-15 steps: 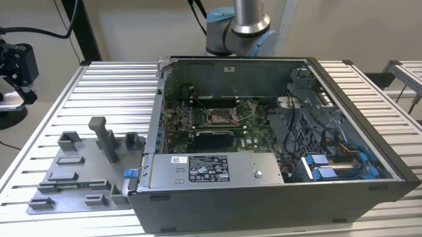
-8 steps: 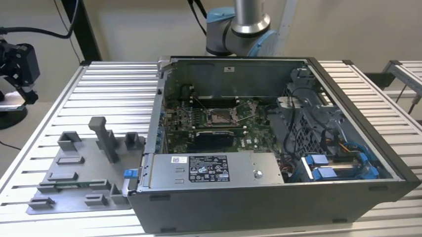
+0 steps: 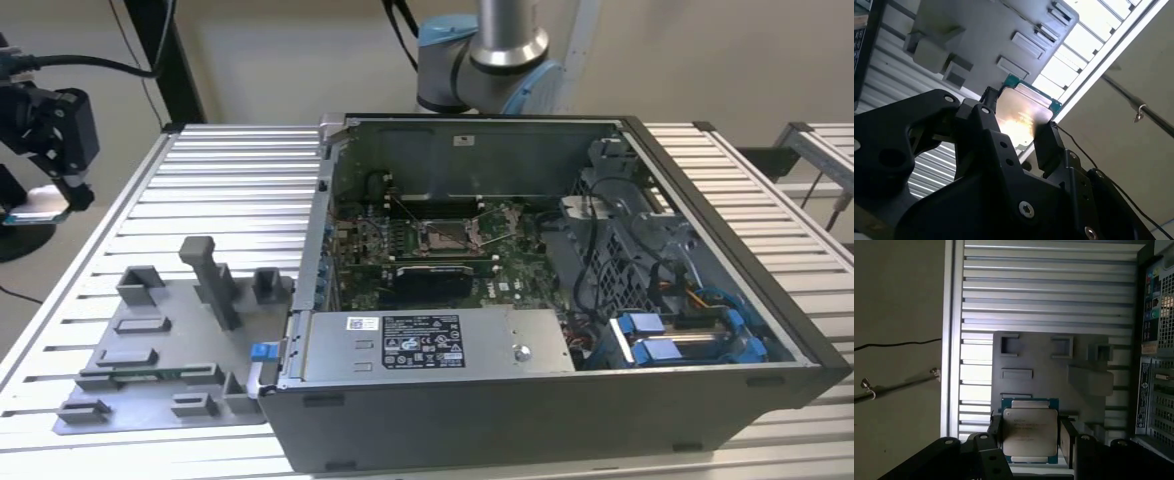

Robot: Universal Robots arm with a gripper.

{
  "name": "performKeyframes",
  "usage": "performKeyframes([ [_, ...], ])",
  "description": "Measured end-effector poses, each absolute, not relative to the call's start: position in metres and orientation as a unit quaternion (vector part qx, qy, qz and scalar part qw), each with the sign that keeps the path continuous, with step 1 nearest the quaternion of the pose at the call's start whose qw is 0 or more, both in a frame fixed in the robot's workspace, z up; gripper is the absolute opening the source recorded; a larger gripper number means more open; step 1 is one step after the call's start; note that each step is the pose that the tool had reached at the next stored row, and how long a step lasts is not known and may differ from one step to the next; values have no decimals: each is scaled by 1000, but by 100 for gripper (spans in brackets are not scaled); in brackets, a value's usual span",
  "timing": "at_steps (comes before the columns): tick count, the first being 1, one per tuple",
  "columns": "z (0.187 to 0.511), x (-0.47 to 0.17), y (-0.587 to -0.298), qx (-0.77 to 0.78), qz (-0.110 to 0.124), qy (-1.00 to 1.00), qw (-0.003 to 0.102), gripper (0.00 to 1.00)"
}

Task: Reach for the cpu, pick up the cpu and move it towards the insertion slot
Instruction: 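Pick up the cpu and move it towards the insertion slot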

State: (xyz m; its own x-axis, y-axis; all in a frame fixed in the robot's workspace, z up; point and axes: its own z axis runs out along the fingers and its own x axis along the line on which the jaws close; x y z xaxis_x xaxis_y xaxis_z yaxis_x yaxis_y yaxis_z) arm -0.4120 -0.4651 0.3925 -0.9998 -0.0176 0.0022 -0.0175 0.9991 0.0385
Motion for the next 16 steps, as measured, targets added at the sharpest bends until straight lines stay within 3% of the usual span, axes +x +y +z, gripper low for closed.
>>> performKeyframes([
  [16, 393, -372, -465, 9, -19, -1000, 1, 0],
])
